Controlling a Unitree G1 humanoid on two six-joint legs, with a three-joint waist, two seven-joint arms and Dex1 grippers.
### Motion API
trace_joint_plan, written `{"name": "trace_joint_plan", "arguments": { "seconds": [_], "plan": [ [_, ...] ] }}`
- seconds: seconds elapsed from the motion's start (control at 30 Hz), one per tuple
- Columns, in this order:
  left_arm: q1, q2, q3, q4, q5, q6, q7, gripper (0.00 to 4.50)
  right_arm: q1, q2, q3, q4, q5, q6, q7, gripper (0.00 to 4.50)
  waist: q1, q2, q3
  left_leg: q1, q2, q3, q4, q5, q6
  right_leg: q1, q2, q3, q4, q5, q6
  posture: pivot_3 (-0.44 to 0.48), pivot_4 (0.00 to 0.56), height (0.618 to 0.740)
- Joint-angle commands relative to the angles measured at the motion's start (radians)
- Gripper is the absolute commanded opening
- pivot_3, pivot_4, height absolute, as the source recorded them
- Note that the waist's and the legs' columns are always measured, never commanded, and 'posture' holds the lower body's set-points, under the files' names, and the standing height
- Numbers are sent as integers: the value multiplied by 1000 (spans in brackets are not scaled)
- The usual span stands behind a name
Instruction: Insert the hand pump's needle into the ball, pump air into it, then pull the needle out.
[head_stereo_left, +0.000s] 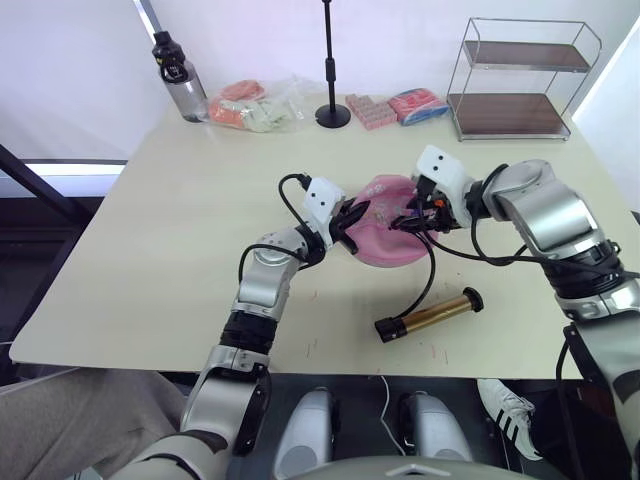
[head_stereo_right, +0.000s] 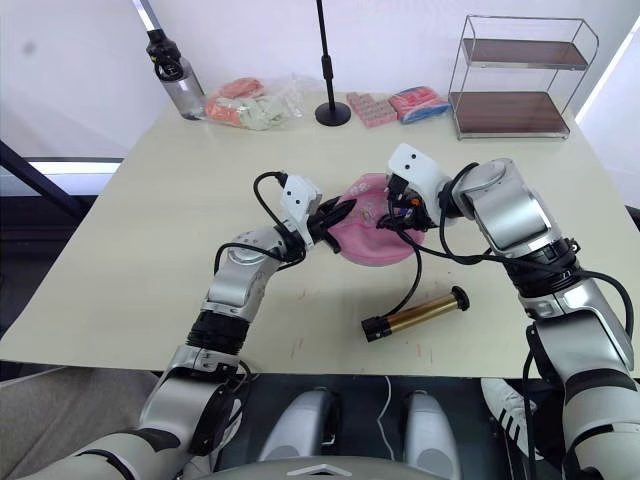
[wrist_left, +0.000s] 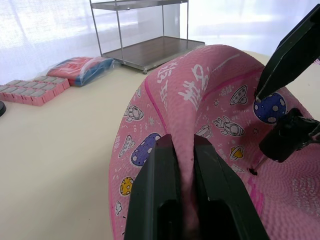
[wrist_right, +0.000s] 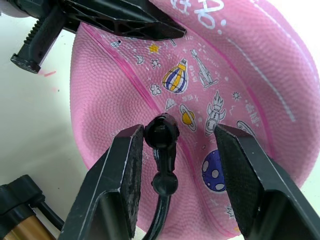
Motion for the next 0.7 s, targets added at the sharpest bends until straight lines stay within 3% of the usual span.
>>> {"name": "trace_joint_plan", "arguments": {
  "seconds": [0.03,0.7],
  "plan": [
    [16,-10,-41,26,11,19,-16,0,-17,-5,14,-8,6,21,-5,2314,0,0,0,0,0,0,0,0,0,0,0,0,0,0,0,0,150,740],
    [26,-13,-47,24,14,16,-15,0,-50,23,39,28,29,37,-15,2314,0,0,0,0,0,0,0,0,0,0,0,0,0,0,0,0,150,740]
  ]
}}
